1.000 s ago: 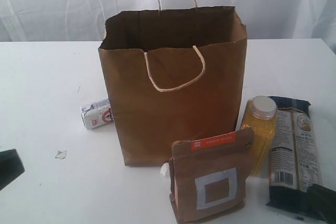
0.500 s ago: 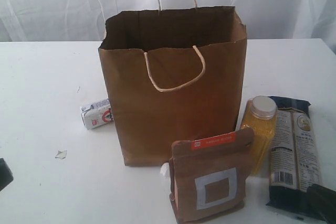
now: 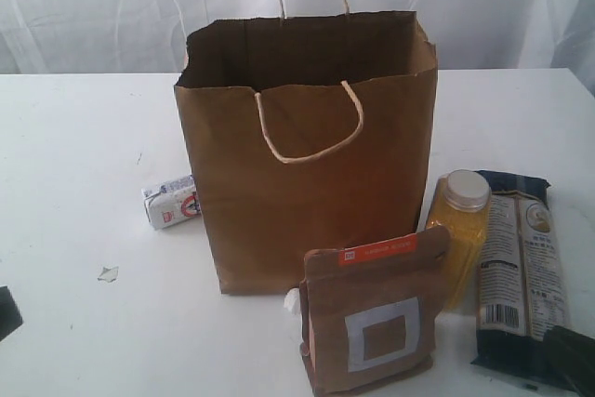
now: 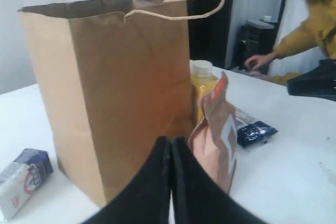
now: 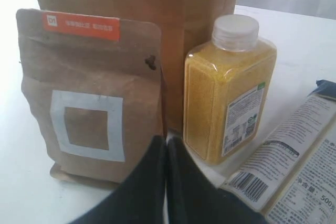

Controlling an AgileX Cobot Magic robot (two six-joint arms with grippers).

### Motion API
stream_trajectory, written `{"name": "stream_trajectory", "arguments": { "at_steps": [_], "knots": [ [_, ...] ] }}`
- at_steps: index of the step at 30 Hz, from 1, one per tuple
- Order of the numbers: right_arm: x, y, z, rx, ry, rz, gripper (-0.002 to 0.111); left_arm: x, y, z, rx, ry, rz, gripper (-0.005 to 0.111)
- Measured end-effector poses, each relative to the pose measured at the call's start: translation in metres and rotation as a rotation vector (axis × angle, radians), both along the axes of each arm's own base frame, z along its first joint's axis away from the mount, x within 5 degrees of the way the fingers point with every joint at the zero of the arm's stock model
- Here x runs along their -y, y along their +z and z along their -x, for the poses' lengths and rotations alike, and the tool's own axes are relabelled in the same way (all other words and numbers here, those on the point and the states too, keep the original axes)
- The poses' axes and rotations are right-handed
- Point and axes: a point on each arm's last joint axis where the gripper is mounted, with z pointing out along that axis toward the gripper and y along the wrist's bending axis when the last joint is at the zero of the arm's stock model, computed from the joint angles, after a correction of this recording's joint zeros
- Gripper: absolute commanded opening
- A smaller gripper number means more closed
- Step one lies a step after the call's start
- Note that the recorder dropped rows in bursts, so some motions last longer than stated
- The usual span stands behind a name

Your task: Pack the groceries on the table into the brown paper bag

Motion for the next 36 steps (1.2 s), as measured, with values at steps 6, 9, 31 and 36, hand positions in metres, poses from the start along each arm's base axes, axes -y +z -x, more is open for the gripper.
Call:
{"name": "stream_trajectory", "arguments": {
  "at_steps": [6,9,31,36],
  "knots": [
    [0.0,0.0,0.0,0.0,0.0,0.0,0.0,-0.003,-0.005,-0.003,-0.109,0.054,-0.004,0.0],
    [0.0,0.0,0.0,0.0,0.0,0.0,0.0,-0.005,-0.009,-0.005,-0.166,0.085,0.0,0.0],
    [0.0,0.0,0.0,0.0,0.0,0.0,0.0,-0.009,-0.06,-0.006,-0.257,0.131,-0.127,0.0],
    [0.0,0.0,0.0,0.0,0.0,0.0,0.0,-0.013,-0.056,-0.002,-0.203,0.125,-0.067,0.0]
  ]
}}
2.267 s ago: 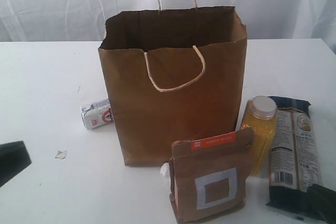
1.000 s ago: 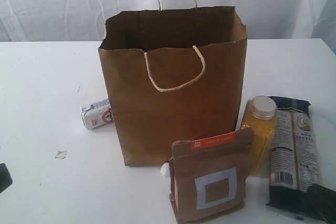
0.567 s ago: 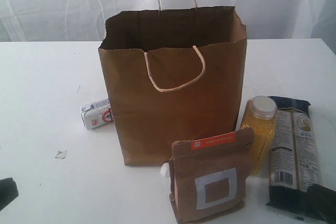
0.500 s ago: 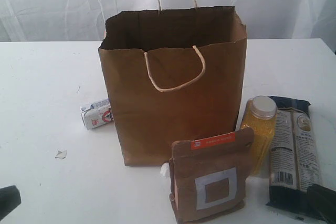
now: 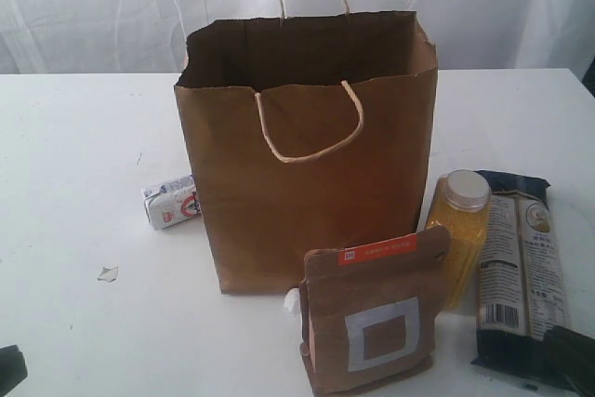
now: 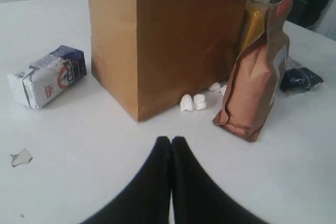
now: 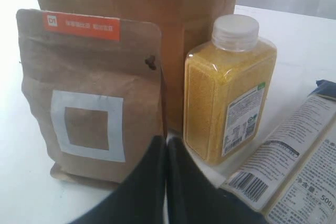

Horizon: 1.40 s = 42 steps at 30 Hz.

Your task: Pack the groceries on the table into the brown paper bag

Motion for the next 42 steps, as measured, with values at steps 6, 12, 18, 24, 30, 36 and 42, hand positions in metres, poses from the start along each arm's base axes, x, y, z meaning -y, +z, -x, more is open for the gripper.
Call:
{"name": "stream_trajectory", "arguments": {
  "at_steps": [6,12,18,24,30,36,42],
  "knots": [
    [0.0,0.0,0.0,0.0,0.0,0.0,0.0,-0.0006,-0.0004,0.0009,0.036,-0.012,-0.035,0.0],
    [0.0,0.0,0.0,0.0,0.0,0.0,0.0,-0.0007,-0.003,0.0016,0.064,-0.032,-0.1,0.0],
    [0.0,0.0,0.0,0.0,0.0,0.0,0.0,-0.0007,-0.0033,0.0016,0.067,-0.034,-0.106,0.0],
    [0.0,0.0,0.0,0.0,0.0,0.0,0.0,-0.0007,-0.0033,0.0016,0.067,-0.034,-0.106,0.0],
    [0.0,0.0,0.0,0.0,0.0,0.0,0.0,-0.0007,-0.0033,0.0016,0.066,-0.034,-0.107,0.0],
    [0.0,0.0,0.0,0.0,0.0,0.0,0.0,-0.0007,-0.0035,0.0017,0.066,-0.035,-0.109,0.0],
    [0.0,0.0,0.0,0.0,0.0,0.0,0.0,-0.0007,-0.0035,0.0017,0.066,-0.034,-0.109,0.0]
  ]
}}
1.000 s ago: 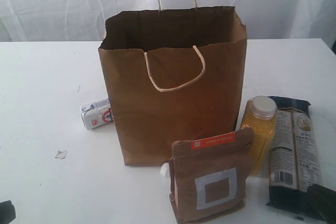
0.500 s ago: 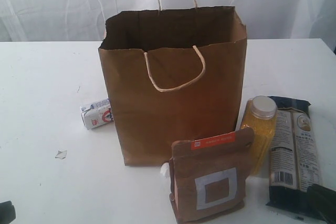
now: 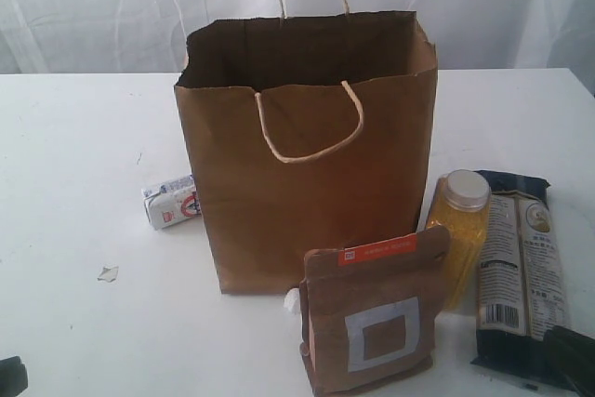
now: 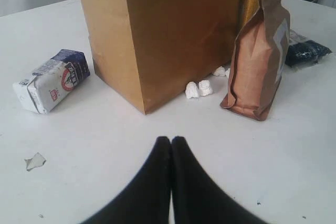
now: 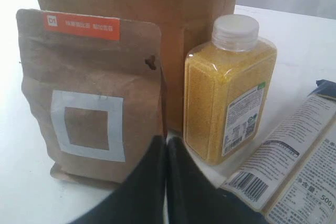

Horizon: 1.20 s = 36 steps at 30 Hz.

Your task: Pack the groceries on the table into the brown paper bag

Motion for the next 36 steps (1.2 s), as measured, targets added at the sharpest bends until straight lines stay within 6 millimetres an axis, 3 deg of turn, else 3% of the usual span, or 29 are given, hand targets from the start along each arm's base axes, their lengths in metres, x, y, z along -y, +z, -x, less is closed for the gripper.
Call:
{"name": "stream_trajectory", "arguments": {
  "at_steps": [9,15,25,36],
  "knots": [
    [0.0,0.0,0.0,0.0,0.0,0.0,0.0,0.0,0.0,0.0,0.0,0.0,0.0,0.0],
    [-0.002,0.008,-0.001,-0.033,-0.029,-0.216,0.0,0.0,0.0,0.0,0.0,0.0,0.0,0.0],
    [-0.004,0.061,0.008,0.445,0.1,-0.525,0.0,0.0,0.0,0.0,0.0,0.0,0.0,0.0],
    [-0.003,0.066,0.01,0.477,0.11,-0.561,0.0,0.0,0.0,0.0,-0.001,0.0,-0.001,0.0]
  ]
}}
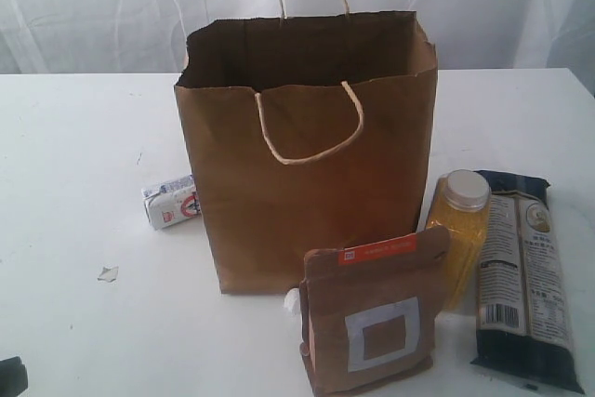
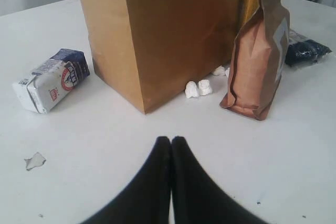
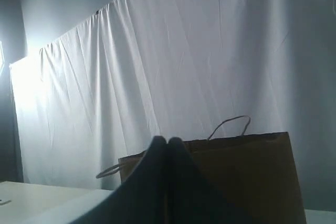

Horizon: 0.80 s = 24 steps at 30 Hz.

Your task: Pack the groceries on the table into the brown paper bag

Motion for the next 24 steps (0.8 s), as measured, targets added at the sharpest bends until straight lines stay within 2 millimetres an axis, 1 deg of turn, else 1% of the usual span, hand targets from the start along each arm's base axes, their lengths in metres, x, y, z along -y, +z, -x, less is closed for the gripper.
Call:
{"name": "stream_trajectory", "arguments": {
  "at_steps": [3,5,6,8,10,12,13,15,17,20,22,24],
  "knots": [
    [0.0,0.0,0.0,-0.036,0.029,-0.048,0.0,0.0,0.0,0.0,0.0,0.0,0.0,0.0],
    [0.0,0.0,0.0,-0.056,0.04,-0.071,0.003,0.0,0.0,0.0,0.0,0.0,0.0,0.0],
    [0.001,0.002,0.0,-0.071,0.042,-0.085,0.008,0.0,0.0,0.0,0.0,0.0,0.0,0.0],
    [0.003,0.007,-0.002,-0.182,0.046,-0.125,0.02,0.0,0.0,0.0,0.0,0.0,0.0,0.0],
    [0.004,0.011,-0.002,-0.285,0.034,-0.073,0.038,0.0,0.0,0.0,0.0,0.0,0.0,0.0],
    [0.003,0.022,-0.002,-0.328,0.015,0.014,0.051,0.0,0.0,0.0,0.0,0.0,0.0,0.0],
    [0.002,0.029,-0.003,-0.342,0.002,0.059,0.055,0.0,0.0,0.0,0.0,0.0,0.0,0.0],
    [0.0,0.043,-0.008,-0.381,-0.026,0.135,0.055,0.0,0.0,0.0,0.0,0.0,0.0,0.0],
    [-0.001,0.062,-0.016,-0.47,-0.075,0.203,0.057,0.0,0.0,0.0,0.0,0.0,0.0,0.0],
    [0.0,0.072,-0.034,-0.699,-0.206,0.323,0.068,0.0,0.0,0.0,0.0,0.0,0.0,0.0],
    [-0.001,0.079,-0.046,-0.789,-0.29,0.403,0.074,0.0,0.0,0.0,0.0,0.0,0.0,0.0],
    [-0.007,0.086,-0.061,-0.84,-0.333,0.461,0.076,0.0,0.0,0.0,0.0,0.0,0.0,0.0]
  ]
}}
